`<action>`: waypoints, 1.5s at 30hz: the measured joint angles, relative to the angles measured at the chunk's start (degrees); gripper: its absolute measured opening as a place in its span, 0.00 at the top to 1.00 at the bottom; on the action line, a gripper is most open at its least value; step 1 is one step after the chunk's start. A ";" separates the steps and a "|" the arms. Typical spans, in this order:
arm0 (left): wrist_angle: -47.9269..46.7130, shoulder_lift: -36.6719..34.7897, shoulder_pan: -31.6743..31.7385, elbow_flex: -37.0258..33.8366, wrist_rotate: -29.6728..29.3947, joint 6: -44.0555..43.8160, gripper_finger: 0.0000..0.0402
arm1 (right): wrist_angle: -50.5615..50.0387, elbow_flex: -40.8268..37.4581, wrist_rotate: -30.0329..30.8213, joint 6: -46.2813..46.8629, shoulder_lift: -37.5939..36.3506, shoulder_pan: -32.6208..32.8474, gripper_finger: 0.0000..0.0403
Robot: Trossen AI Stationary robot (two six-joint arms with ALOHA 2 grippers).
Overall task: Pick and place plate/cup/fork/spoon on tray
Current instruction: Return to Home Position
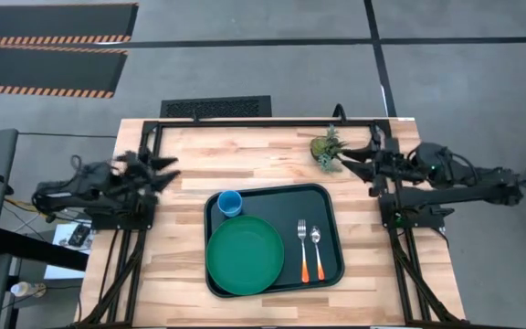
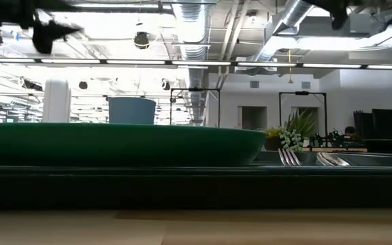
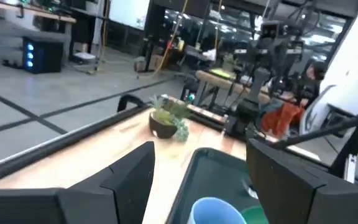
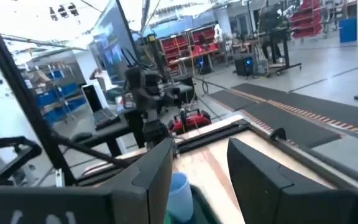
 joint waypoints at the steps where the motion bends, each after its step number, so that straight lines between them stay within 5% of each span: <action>1: 1.52 1.03 -0.02 -1.02 0.32 -0.07 0.41 | -0.14 -1.73 0.35 0.29 -1.81 0.03 0.55; 9: 26.83 3.39 -0.26 -17.69 3.72 -2.08 0.41 | 6.44 -21.21 5.05 5.52 -20.30 0.00 0.56; 14: 23.21 4.32 -3.02 -18.84 3.84 -4.54 0.41 | 18.54 -31.72 0.80 3.57 -23.53 0.20 0.56; 22: 23.36 4.45 -6.80 -18.88 -6.84 -2.90 0.41 | 19.43 -32.07 2.76 2.14 -21.00 0.39 0.56; 32: 23.38 4.45 -6.84 -18.92 -6.60 -7.08 0.41 | 7.95 -32.09 2.70 1.44 -20.88 0.39 0.56; 45: 23.38 4.43 -6.84 -19.03 -6.58 -6.92 0.41 | 6.91 -32.11 2.56 1.43 -20.46 0.39 0.56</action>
